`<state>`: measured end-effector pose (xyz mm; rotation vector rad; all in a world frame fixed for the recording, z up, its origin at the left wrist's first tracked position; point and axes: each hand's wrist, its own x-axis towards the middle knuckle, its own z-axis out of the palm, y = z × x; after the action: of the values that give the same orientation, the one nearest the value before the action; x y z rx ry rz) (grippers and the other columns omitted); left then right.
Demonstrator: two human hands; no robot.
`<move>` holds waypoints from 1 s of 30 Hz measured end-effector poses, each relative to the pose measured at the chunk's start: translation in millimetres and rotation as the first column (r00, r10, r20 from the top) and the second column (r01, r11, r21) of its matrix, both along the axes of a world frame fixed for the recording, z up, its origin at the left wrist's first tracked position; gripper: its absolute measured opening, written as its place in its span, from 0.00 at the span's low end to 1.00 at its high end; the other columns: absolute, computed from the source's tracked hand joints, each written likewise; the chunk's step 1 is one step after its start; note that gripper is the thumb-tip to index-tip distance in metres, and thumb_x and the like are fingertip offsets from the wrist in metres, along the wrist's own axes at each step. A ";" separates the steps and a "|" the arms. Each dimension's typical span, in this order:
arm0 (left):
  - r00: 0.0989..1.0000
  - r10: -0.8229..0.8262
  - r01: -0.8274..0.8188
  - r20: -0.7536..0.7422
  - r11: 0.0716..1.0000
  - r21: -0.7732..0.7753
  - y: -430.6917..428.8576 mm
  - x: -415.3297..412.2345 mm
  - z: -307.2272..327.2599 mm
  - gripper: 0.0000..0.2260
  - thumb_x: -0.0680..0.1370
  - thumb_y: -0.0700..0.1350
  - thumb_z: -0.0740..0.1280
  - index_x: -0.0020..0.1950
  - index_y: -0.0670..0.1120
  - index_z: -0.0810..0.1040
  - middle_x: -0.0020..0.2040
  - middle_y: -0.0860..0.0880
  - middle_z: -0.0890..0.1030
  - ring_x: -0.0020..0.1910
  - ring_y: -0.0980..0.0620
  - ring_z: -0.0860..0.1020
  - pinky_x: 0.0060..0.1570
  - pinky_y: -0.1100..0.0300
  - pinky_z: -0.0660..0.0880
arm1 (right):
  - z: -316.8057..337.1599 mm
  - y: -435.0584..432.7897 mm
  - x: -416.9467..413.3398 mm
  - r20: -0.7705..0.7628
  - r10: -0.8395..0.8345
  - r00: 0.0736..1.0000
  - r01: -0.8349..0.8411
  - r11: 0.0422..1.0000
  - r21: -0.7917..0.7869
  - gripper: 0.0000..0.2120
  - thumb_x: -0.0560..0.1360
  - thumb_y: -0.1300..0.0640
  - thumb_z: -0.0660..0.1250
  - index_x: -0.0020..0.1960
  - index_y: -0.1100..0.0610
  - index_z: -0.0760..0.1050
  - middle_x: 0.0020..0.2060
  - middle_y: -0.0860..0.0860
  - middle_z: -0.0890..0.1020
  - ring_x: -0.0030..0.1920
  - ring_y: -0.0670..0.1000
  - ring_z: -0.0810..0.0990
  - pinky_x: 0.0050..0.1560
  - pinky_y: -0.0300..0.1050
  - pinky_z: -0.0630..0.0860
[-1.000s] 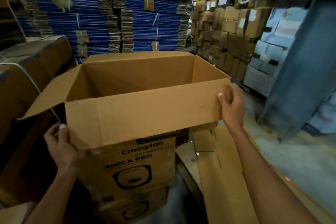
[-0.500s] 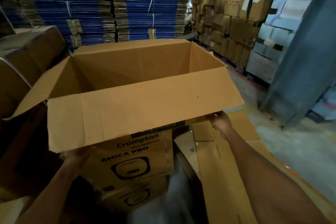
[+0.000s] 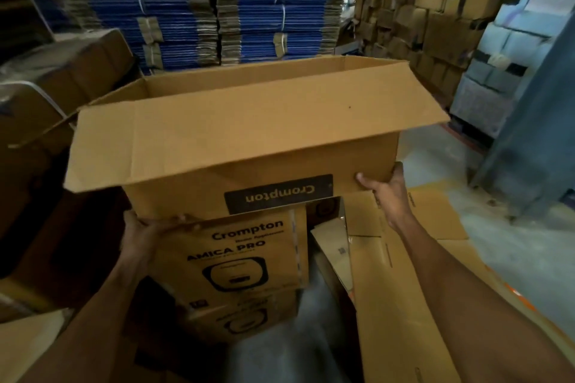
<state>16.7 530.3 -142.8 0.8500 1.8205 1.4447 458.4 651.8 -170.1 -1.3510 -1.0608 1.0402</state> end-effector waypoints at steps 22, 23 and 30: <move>0.991 0.068 -0.048 -0.117 0.984 0.171 -14.8 -26.1 100.2 0.43 0.70 0.61 0.77 0.78 0.56 0.57 0.71 0.50 0.71 0.68 0.44 0.74 0.65 0.36 0.74 | 103.9 -6.8 -26.6 0.100 -0.107 0.989 0.086 0.977 0.196 0.34 0.73 0.34 0.71 0.71 0.49 0.67 0.66 0.50 0.77 0.64 0.55 0.76 0.64 0.60 0.75; 0.992 0.068 -0.051 -0.102 0.986 0.159 -18.4 -23.4 93.4 0.45 0.70 0.61 0.78 0.80 0.55 0.56 0.73 0.49 0.71 0.69 0.44 0.73 0.67 0.37 0.73 | 93.9 -13.9 -26.2 0.095 -0.098 0.991 0.081 0.982 0.169 0.33 0.73 0.35 0.72 0.70 0.49 0.68 0.65 0.49 0.78 0.63 0.54 0.77 0.64 0.60 0.76; 0.995 -0.061 0.063 0.083 0.998 -0.012 -38.1 -25.4 32.2 0.54 0.58 0.69 0.81 0.77 0.50 0.66 0.69 0.48 0.77 0.67 0.44 0.76 0.66 0.40 0.74 | 28.3 -40.8 -23.3 0.063 0.143 0.988 -0.135 0.985 -0.105 0.37 0.79 0.44 0.68 0.81 0.57 0.57 0.74 0.52 0.68 0.76 0.58 0.65 0.71 0.53 0.64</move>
<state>-8.7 492.2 -110.5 0.8199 1.7265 1.4050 435.0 611.0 -141.8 -1.4187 -1.1823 1.1693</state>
